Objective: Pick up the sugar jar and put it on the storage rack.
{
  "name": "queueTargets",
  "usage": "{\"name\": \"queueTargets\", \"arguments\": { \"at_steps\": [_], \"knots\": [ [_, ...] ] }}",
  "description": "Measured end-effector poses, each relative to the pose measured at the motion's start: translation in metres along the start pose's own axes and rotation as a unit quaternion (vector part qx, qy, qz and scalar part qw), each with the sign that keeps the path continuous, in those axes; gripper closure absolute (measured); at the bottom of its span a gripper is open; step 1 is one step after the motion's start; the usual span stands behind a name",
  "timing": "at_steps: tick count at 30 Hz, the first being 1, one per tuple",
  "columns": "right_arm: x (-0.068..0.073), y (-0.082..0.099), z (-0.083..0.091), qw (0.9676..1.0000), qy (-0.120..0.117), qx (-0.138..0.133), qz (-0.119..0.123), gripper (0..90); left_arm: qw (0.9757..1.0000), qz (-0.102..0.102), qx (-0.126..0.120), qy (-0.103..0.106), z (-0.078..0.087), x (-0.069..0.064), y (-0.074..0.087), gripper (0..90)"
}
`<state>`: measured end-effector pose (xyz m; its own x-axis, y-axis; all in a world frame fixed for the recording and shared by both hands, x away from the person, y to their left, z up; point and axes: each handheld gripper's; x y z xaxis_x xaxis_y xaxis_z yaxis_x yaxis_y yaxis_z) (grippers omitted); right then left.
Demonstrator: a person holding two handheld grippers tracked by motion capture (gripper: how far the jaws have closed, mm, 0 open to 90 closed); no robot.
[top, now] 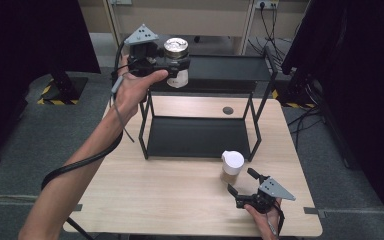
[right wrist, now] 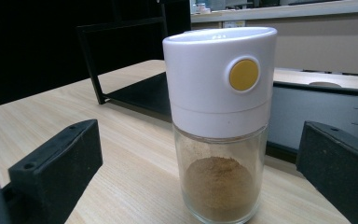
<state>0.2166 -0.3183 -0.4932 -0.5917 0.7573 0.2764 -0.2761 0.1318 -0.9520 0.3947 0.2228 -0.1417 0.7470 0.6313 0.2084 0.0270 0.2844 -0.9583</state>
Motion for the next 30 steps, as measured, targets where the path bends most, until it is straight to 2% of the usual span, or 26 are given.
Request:
{"name": "queueTargets", "arguments": {
  "at_steps": [13, 14, 17, 20, 23, 30],
  "knots": [
    [0.000, 0.000, 0.001, 1.0000, -0.001, -0.001, 0.001, 0.6, 0.9989, 0.009, 0.004, -0.045, -0.027, 0.006, -0.003, 30.9],
    [0.000, 0.000, 0.001, 1.0000, -0.001, -0.001, 0.001, 0.5, 0.9990, 0.002, 0.001, -0.045, -0.030, 0.008, -0.002, 30.9],
    [0.000, 0.000, 0.001, 1.0000, -0.001, -0.001, 0.001, 0.5, 0.9980, 0.007, 0.010, -0.062, -0.036, 0.006, -0.004, 30.9],
    [0.000, 0.000, 0.001, 1.0000, -0.001, -0.001, 0.002, 0.5, 0.9976, 0.013, 0.013, -0.067, -0.042, 0.007, -0.004, 30.9],
    [0.000, 0.000, 0.001, 1.0000, -0.001, -0.001, 0.001, 0.5, 0.9967, 0.010, 0.017, -0.079, -0.048, 0.006, -0.003, 30.9],
    [-0.001, 0.000, 0.001, 1.0000, -0.002, -0.001, 0.001, 0.5, 0.9955, 0.009, 0.019, -0.092, -0.058, 0.005, 0.002, 30.9]
  ]
}}
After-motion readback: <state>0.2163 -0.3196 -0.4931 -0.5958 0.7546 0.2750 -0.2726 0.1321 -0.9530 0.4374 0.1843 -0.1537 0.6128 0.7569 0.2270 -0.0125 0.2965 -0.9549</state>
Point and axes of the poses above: each handheld gripper's, and its own axes: z roughly backward along the jaws, y roughly out of its underside, x roughly to its left, and after that the axes turned 10 degrees about -z, right-handed
